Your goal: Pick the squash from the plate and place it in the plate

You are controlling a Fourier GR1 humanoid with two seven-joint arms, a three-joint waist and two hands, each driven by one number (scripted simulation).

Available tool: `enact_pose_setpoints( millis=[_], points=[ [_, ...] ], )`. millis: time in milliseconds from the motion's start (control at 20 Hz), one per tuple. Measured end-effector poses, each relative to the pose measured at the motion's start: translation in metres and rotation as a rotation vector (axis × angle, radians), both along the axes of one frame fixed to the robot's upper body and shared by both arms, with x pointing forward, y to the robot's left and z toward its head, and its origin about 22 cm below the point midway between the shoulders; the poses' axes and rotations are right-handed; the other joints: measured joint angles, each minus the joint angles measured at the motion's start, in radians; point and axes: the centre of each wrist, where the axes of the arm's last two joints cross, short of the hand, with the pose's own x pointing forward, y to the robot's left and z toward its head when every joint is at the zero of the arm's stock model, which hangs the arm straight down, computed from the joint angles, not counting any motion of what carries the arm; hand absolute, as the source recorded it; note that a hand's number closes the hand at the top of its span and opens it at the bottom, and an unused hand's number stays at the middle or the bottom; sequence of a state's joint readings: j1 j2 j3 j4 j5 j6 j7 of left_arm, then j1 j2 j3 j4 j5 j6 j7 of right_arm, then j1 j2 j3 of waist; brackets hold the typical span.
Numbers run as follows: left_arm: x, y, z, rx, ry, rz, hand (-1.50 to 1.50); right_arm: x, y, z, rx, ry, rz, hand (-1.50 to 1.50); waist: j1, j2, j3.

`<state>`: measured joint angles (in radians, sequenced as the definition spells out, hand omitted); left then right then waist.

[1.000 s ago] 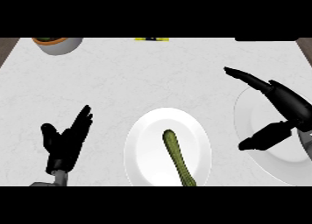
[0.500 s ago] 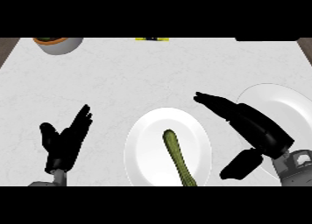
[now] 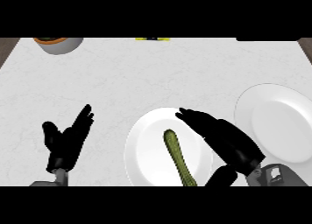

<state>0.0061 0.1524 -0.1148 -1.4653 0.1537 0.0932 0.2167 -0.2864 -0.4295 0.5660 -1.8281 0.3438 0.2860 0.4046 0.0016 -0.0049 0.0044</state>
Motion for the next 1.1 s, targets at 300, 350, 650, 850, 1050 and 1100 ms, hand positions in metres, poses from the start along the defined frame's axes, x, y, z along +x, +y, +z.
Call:
enact_pose_setpoints(
  millis=[300, 350, 650, 850, 1050, 1100],
  points=[
    [-0.001, 0.006, 0.0, -0.005, 0.0, -0.001, 0.0, -0.012, 0.01, -0.011, -0.006, 0.039, 0.012, -1.5, 0.0, 0.0, 0.001],
    [-0.002, 0.005, 0.001, -0.003, -0.003, 0.0, 0.0, -0.012, 0.01, -0.012, -0.009, 0.039, 0.011, -1.5, 0.0, 0.0, 0.0],
    [0.001, 0.003, -0.001, -0.006, 0.009, 0.001, 0.0, -0.015, 0.022, -0.035, -0.085, 0.008, -0.009, -1.5, 0.001, -0.001, 0.002],
    [0.002, 0.007, 0.002, 0.004, 0.011, -0.002, 0.0, -0.01, 0.031, -0.044, -0.132, -0.005, -0.031, -1.5, 0.002, 0.0, 0.001],
    [0.002, 0.002, 0.003, -0.002, 0.011, -0.004, 0.0, -0.006, 0.041, -0.056, -0.156, 0.004, -0.032, -1.5, 0.002, 0.0, 0.0],
    [0.001, 0.001, 0.0, -0.003, 0.005, -0.005, 0.0, 0.001, 0.043, -0.057, -0.155, 0.006, -0.031, -1.5, 0.003, 0.0, 0.0]
  ],
)
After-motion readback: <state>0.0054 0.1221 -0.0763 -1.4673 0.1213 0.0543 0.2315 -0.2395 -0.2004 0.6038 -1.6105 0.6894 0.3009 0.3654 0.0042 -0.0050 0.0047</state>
